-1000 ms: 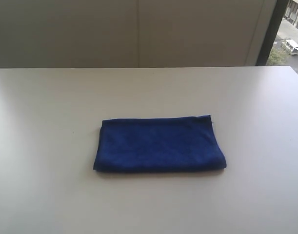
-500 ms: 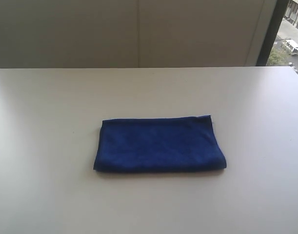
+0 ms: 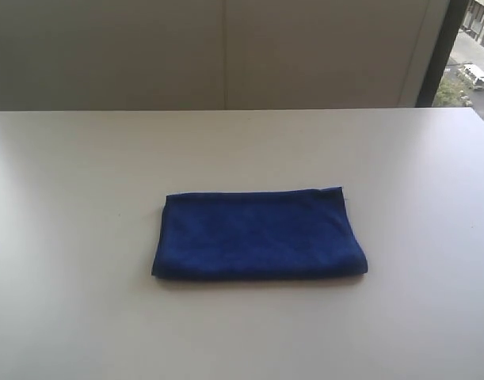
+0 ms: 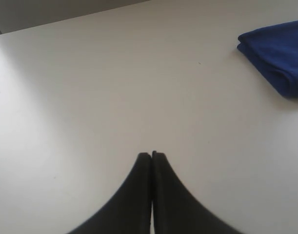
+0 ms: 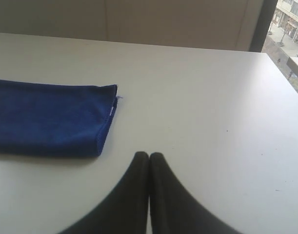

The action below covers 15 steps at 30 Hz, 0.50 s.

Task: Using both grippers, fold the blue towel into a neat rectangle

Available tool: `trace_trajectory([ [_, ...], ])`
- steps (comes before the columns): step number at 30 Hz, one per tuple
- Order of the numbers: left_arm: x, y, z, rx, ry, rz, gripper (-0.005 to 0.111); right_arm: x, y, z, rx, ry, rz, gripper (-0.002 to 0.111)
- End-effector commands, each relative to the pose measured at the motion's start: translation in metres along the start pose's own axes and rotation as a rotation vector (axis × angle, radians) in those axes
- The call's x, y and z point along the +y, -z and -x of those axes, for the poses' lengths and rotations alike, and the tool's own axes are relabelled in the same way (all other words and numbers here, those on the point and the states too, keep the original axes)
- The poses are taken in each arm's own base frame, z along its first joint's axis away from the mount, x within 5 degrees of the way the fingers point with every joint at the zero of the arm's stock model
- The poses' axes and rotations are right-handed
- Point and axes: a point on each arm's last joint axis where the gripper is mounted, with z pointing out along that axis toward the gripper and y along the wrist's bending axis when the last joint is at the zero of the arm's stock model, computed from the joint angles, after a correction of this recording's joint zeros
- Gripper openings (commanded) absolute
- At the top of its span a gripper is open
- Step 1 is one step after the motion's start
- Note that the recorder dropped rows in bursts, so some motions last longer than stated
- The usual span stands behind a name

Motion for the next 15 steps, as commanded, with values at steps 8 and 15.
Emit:
trace_trajectory([
  [8, -0.0004, -0.0001, -0.0003, -0.006, 0.004, -0.004, 0.0, 0.0, 0.0, -0.0004, -0.011, 0.009, 0.0, 0.0],
  [15, -0.0004, -0.0001, -0.0003, -0.006, 0.004, -0.004, 0.0, 0.0, 0.0, -0.0004, -0.011, 0.009, 0.0, 0.0],
])
